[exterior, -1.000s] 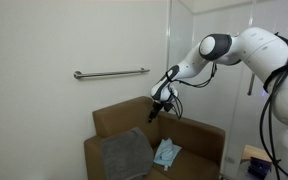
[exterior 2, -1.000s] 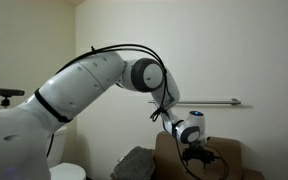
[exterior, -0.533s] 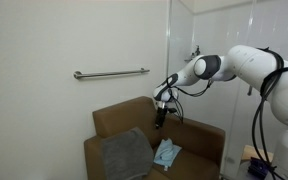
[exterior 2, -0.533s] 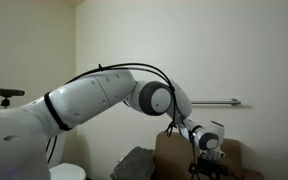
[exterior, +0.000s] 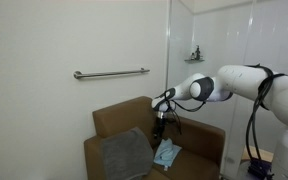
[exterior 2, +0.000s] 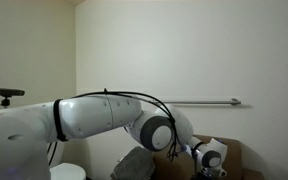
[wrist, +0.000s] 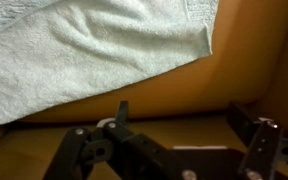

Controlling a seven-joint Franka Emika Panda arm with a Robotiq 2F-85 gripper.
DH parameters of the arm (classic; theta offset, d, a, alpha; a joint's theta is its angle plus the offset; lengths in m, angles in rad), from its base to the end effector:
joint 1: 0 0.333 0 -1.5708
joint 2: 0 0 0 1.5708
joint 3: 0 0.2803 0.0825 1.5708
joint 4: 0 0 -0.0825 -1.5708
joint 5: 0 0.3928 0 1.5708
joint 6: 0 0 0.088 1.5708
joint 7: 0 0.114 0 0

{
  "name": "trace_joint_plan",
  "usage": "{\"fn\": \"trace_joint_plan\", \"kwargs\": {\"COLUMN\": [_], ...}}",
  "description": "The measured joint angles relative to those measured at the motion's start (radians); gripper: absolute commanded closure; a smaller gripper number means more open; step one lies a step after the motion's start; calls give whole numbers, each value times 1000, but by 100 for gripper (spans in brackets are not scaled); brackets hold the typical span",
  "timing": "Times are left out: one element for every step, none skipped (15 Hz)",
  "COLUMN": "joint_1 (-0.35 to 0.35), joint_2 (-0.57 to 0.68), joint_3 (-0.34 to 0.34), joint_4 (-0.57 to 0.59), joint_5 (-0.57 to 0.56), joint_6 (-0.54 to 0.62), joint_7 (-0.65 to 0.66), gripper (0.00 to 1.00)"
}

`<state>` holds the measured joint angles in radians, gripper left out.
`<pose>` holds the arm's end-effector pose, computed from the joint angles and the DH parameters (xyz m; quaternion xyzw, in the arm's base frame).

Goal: Put the towels on the arm rest

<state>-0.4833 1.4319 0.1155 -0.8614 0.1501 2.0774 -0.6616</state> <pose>0.6483 -0.2703 -0.0334 -0.9852 -0.0589 0.0293 0.1580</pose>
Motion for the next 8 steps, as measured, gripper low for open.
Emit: {"fn": "trace_joint_plan", "kwargs": {"joint_1": [8, 14, 16, 15, 13, 11, 8, 4], "joint_2": [27, 52, 63, 65, 65, 65, 65, 65], "joint_3": [-3, -6, -11, -16, -21, -28, -32, -35], "joint_4": [27, 50, 55, 52, 50, 48, 47, 46], "joint_5": [0, 0, 1, 2, 3, 4, 6, 8], "joint_6": [0, 0, 0, 0, 0, 0, 0, 0], "joint_7": [30, 64, 97, 129, 159, 186, 208, 225], "gripper": [0, 0, 0, 0, 0, 0, 0, 0]}}
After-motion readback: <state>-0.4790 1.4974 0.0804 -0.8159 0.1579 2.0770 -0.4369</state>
